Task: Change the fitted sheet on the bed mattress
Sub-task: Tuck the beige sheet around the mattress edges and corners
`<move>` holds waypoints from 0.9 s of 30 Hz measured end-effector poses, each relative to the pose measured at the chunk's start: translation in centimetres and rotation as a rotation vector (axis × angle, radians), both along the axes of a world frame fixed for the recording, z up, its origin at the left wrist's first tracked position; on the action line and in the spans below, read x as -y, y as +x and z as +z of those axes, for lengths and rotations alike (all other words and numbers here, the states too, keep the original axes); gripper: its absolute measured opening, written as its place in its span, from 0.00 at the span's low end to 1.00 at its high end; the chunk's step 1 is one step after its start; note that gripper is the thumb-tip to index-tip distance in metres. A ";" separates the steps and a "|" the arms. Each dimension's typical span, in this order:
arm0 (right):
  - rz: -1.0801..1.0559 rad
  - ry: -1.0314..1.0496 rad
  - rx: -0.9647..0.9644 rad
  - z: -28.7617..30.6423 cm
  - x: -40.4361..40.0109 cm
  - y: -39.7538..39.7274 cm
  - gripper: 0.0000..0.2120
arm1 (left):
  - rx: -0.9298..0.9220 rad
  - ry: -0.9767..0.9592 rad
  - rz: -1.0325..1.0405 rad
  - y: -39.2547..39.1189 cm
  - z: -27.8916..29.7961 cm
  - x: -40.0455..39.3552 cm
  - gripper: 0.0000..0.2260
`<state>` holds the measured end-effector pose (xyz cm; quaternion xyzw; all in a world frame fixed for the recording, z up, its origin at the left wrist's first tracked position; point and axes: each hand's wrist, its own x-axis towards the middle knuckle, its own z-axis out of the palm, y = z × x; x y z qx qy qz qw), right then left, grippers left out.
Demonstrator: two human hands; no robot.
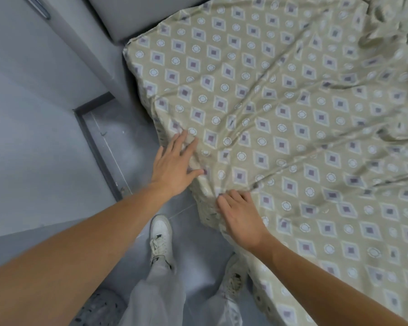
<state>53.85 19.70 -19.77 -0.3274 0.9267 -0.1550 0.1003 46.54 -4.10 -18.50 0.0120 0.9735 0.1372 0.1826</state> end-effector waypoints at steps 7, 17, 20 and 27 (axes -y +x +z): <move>0.061 0.081 0.042 0.9 -4.5 2.0 0.11 | 0.042 -0.042 0.064 -0.8 0.4 -2.2 0.55; 0.041 0.041 0.062 -0.1 -9.0 8.3 0.10 | -0.049 -0.112 0.015 0.9 0.3 -2.4 0.35; -0.019 0.009 0.002 -1.2 -8.4 8.9 0.07 | -0.026 -0.081 -0.022 1.8 -0.3 -3.2 0.40; -0.034 -0.047 -0.033 -1.2 -10.5 11.1 0.03 | 0.154 -0.066 -0.034 0.8 -1.3 -4.2 0.57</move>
